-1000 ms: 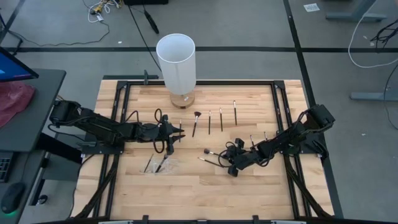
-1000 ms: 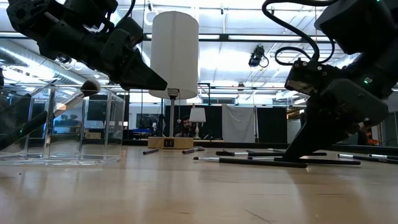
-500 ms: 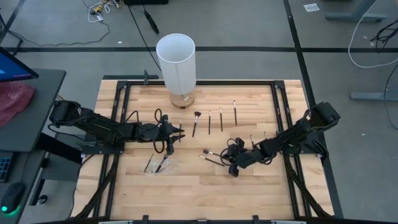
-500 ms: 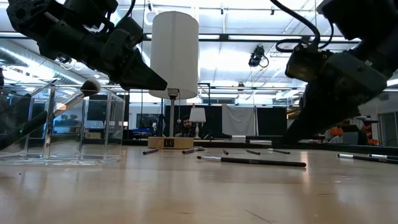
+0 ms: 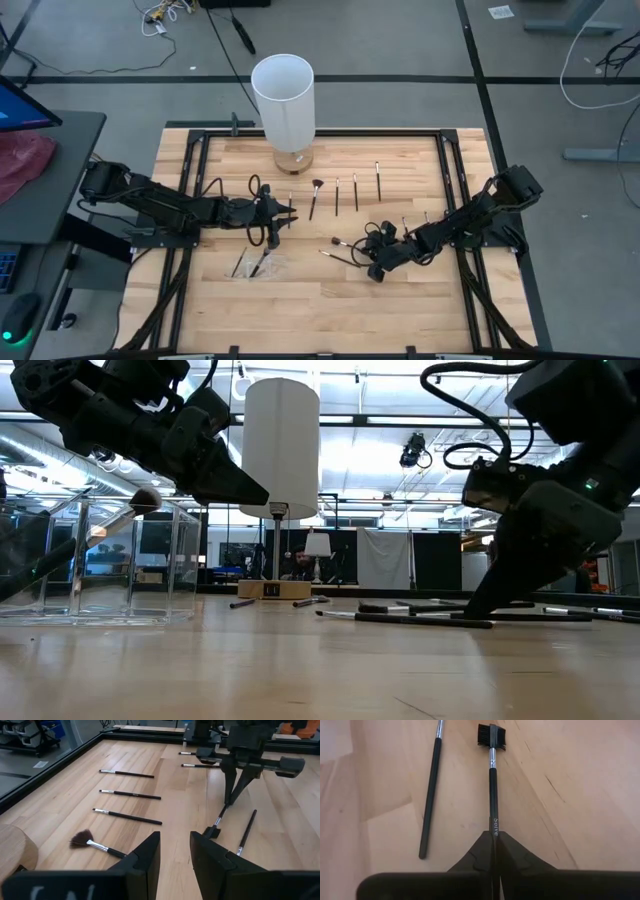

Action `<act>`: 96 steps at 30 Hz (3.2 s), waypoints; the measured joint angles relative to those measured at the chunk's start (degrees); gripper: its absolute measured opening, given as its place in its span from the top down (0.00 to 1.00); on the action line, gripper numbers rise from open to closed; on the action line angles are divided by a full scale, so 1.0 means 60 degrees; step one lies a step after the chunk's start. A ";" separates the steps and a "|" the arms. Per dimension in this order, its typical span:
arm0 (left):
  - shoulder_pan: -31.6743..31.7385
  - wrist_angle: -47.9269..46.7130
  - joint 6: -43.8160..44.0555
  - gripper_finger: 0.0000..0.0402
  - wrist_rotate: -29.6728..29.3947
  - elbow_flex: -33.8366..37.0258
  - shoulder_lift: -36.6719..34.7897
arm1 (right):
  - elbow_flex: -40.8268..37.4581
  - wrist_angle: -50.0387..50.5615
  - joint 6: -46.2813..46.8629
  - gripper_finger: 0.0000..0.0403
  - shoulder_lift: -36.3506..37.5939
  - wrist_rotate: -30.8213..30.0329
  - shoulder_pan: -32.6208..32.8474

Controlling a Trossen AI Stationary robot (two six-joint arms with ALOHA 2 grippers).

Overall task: Put items in baskets/containers
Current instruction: Put the brow brush in the transparent organizer

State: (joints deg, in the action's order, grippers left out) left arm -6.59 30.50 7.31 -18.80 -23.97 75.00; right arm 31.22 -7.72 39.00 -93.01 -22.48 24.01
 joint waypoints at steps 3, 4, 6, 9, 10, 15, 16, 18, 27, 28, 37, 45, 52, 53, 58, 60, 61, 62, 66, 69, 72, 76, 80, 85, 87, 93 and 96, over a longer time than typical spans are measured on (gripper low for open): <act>0.0000 -0.0003 0.0000 0.73 -0.0001 0.0000 0.0000 | 0.0009 -0.0008 0.0122 0.95 -0.0038 -0.0013 0.0000; 0.0000 -0.0003 0.0000 0.73 -0.0001 0.0000 0.0000 | 0.0011 -0.0006 0.0168 0.95 -0.0043 -0.0015 -0.0002; 0.0000 0.0000 0.0000 0.73 0.0001 0.0000 0.0000 | 0.0011 0.0001 0.0176 0.94 -0.0044 -0.0012 -0.0004; 0.0000 0.0000 0.0000 0.73 -0.0001 0.0000 0.0000 | 0.0011 0.0007 0.0175 0.91 -0.0052 -0.0011 -0.0007; 0.0000 0.0000 0.0000 0.73 -0.0001 0.0000 0.0000 | 0.0011 0.0011 0.0175 0.89 -0.0052 -0.0009 -0.0007; 0.0000 0.0000 0.0000 0.73 -0.0001 0.0000 0.0000 | 0.0011 0.0007 0.0174 0.86 -0.0055 0.0000 -0.0007; 0.0000 -0.0002 0.0000 0.73 0.0001 0.0000 0.0000 | 0.0011 0.0011 0.0175 0.86 -0.0055 0.0000 -0.0007; 0.0000 -0.0003 0.0000 0.73 -0.0001 0.0000 0.0000 | 0.0011 0.0011 0.0171 0.86 -0.0055 0.0000 -0.0007; 0.0000 0.0000 -0.0001 0.73 0.0002 0.0000 0.0000 | 0.0011 -0.0001 0.0138 0.90 -0.0055 -0.0004 -0.0007; 0.0000 -0.0003 0.0000 0.73 0.0001 0.0000 0.0000 | 0.0011 -0.0017 0.0138 0.91 -0.0055 -0.0004 -0.0007; 0.0000 -0.0002 0.0000 0.73 0.0001 0.0000 0.0000 | 0.0000 -0.0036 0.0157 0.90 0.0014 0.0033 -0.0008; 0.0000 -0.0003 0.0000 0.73 0.0000 0.0000 0.0000 | 0.0000 -0.0043 0.0186 0.85 0.0018 0.0029 -0.0011; 0.0000 -0.0003 0.0000 0.73 0.0002 0.0000 0.0000 | 0.0000 -0.0076 0.0166 0.97 0.0028 0.0018 -0.0011; 0.0000 -0.0001 0.0000 0.73 0.0000 0.0000 0.0000 | 0.0000 -0.0077 0.0140 0.98 0.0028 0.0020 -0.0012; 0.0003 -0.0003 0.0000 0.73 -0.0001 0.0000 0.0000 | 0.0000 -0.0070 0.0149 0.95 0.0054 0.0166 -0.0015; 0.0003 -0.0002 0.0000 0.73 0.0002 0.0000 0.0000 | 0.0000 -0.0070 0.0163 0.92 0.0054 0.0189 -0.0015; 0.0001 -0.0001 0.0000 0.73 0.0002 0.0000 0.0000 | 0.0000 -0.0070 0.0168 0.91 0.0054 0.0191 -0.0015; 0.0000 -0.0003 0.0000 0.73 0.0000 0.0000 0.0000 | 0.0000 -0.0070 0.0169 0.91 0.0054 0.0193 -0.0015; 0.0000 -0.0003 0.0000 0.73 0.0002 0.0000 0.0000 | 0.0000 -0.0070 0.0339 0.90 0.0054 0.0193 -0.0015; 0.0003 -0.0003 0.0000 0.73 -0.0001 0.0000 0.0000 | 0.0000 -0.0070 0.0367 0.90 0.0054 0.0192 -0.0015; 0.0002 0.0000 -0.0001 0.73 0.0000 0.0002 0.0000 | 0.0000 -0.0070 0.0385 0.89 0.0054 0.0189 -0.0015; 0.0000 0.0001 0.0000 0.73 -0.0001 0.0000 0.0000 | 0.0000 -0.0079 0.0447 0.88 0.0054 0.0178 -0.0054; 0.0002 -0.0003 0.0000 0.73 -0.0001 0.0001 0.0000 | 0.0000 -0.0284 0.0442 0.83 0.0054 0.0175 -0.0185; 0.0001 -0.0002 -0.0004 0.73 -0.0001 0.0003 0.0000 | 0.0000 -0.0342 0.0397 0.73 0.0054 0.0171 -0.0383; 0.0000 -0.0002 0.0000 0.73 0.0002 0.0000 0.0000 | 0.0000 -0.0310 0.0419 0.71 0.0054 0.0175 -0.0469; 0.0000 0.0001 -0.0004 0.73 -0.0001 0.0000 0.0000 | 0.0000 -0.0307 -0.0201 0.72 0.0054 0.0091 -0.0688; 0.0000 0.0000 -0.0004 0.73 0.0002 0.0004 0.0000 | 0.0000 -0.0349 -0.0923 0.74 0.0052 0.0076 -0.0698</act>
State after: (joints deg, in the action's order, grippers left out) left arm -6.59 30.50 7.29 -18.79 -23.94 75.00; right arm 31.22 -9.82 33.47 -92.69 -22.02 19.82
